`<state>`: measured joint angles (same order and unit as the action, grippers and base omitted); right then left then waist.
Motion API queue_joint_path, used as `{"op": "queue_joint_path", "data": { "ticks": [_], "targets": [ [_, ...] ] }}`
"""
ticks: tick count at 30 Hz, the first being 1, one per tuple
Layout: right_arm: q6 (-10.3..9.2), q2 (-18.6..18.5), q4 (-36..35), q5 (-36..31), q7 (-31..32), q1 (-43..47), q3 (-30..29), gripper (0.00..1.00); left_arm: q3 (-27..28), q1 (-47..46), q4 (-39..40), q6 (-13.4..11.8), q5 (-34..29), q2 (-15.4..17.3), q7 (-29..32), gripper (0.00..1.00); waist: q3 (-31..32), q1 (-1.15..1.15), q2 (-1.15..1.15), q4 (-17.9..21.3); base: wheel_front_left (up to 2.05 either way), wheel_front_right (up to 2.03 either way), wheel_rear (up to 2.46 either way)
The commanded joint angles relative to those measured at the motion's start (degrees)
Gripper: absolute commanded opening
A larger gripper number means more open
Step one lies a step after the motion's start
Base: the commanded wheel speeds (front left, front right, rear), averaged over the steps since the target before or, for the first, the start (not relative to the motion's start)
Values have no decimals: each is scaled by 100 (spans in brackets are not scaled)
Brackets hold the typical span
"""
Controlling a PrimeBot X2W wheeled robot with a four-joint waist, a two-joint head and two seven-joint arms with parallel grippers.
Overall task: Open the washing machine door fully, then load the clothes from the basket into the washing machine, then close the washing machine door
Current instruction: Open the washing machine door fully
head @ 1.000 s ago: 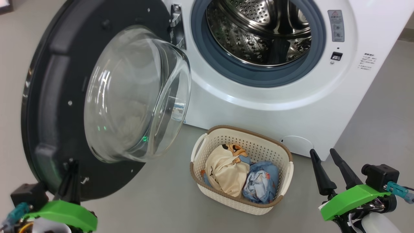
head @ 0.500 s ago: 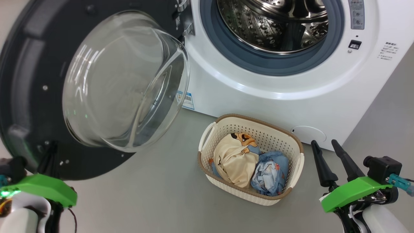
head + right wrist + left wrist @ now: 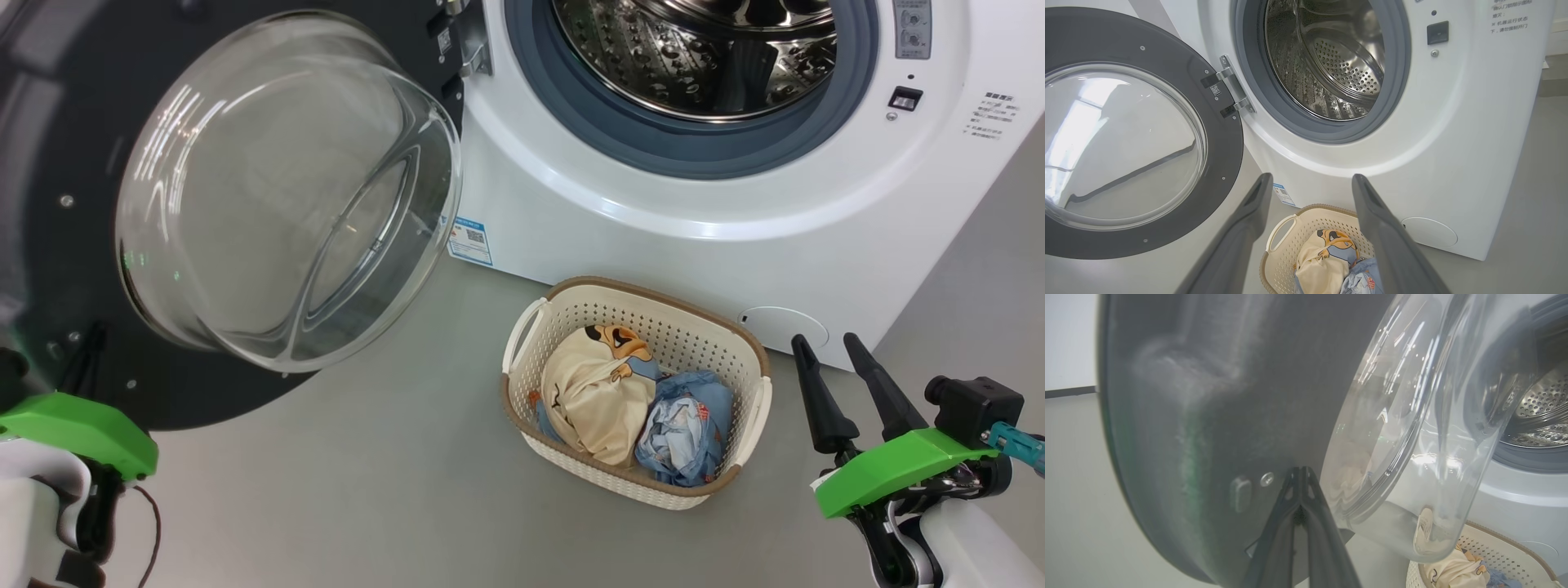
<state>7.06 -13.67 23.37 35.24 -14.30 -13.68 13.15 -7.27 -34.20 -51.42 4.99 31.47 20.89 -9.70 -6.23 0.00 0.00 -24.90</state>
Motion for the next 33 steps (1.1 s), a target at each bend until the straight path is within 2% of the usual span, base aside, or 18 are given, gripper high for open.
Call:
{"op": "queue_joint_path", "data": {
  "ticks": [1,17,33],
  "targets": [
    [43,-67,-113,-9,-70,-141,119,100,198,-302,16,-8,4,410,-92,0,8,0,0,15,0,0,0],
    [43,-45,-101,21,-70,-87,73,100,15,-693,-824,153,8,403,-379,0,103,0,0,55,0,0,0],
    [43,5,-124,24,-70,-16,55,100,-242,-499,-845,239,73,328,-505,0,248,0,0,157,0,0,0]
  ]
}}
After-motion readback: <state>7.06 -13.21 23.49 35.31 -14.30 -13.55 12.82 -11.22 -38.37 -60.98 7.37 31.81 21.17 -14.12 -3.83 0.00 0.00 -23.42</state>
